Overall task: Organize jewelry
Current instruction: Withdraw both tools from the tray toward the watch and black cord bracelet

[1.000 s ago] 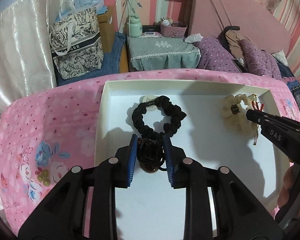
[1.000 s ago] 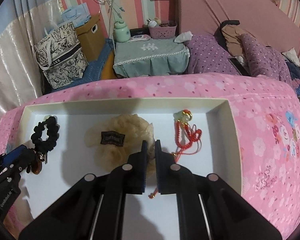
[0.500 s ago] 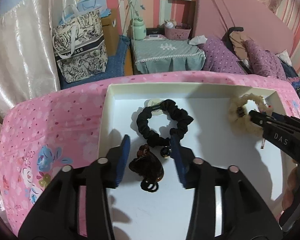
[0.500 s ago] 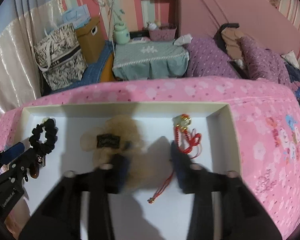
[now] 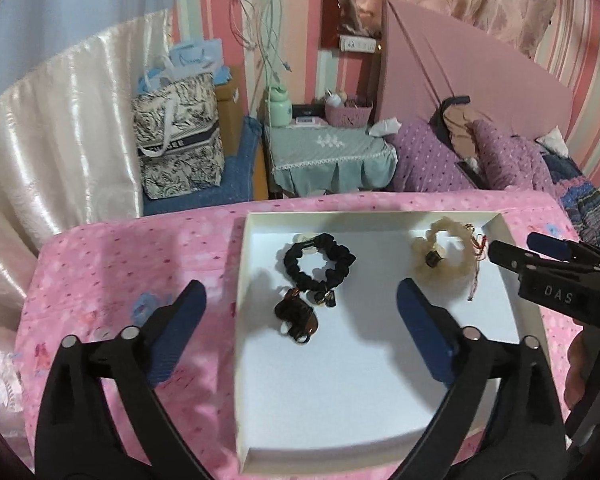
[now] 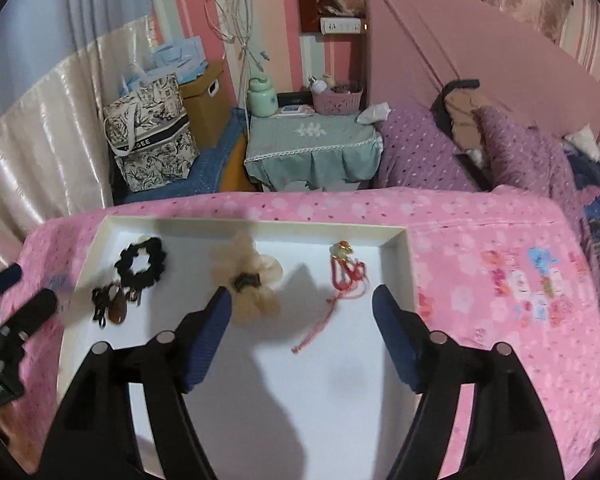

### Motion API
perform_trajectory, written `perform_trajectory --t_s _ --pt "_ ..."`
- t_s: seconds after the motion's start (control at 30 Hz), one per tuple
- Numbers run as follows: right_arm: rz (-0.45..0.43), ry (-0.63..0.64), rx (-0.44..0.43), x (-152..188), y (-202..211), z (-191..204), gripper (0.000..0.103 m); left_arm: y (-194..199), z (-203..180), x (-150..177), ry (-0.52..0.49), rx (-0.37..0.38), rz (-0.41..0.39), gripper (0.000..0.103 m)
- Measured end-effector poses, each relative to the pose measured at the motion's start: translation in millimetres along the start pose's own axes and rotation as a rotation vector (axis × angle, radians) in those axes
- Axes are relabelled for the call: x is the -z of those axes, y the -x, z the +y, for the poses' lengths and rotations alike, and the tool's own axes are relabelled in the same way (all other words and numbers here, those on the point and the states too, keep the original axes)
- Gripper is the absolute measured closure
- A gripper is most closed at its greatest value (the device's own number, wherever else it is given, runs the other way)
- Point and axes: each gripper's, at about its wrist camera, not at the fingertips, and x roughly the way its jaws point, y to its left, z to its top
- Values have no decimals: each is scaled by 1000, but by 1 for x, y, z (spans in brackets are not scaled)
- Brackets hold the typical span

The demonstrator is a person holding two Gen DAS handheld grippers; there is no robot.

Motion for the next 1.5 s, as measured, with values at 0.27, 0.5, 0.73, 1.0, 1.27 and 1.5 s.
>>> perform_trajectory --t_s 0.27,0.5,0.73,1.0,1.27,1.5 --pt "-90 27 98 32 73 -13 17 66 15 37 -9 -50 -36 3" --pt "-81 10 110 78 114 -34 16 101 23 89 -31 -68 -14 3" --pt "-48 -71 67 124 148 -56 16 134 26 129 -14 -33 14 3" --pt "-39 -54 58 165 173 -48 16 160 11 162 -50 -39 25 3" --pt "33 -51 54 204 165 -46 16 151 4 192 -58 -45 86 3" --pt "112 -56 54 226 143 -46 16 130 0 208 -65 -44 148 3"
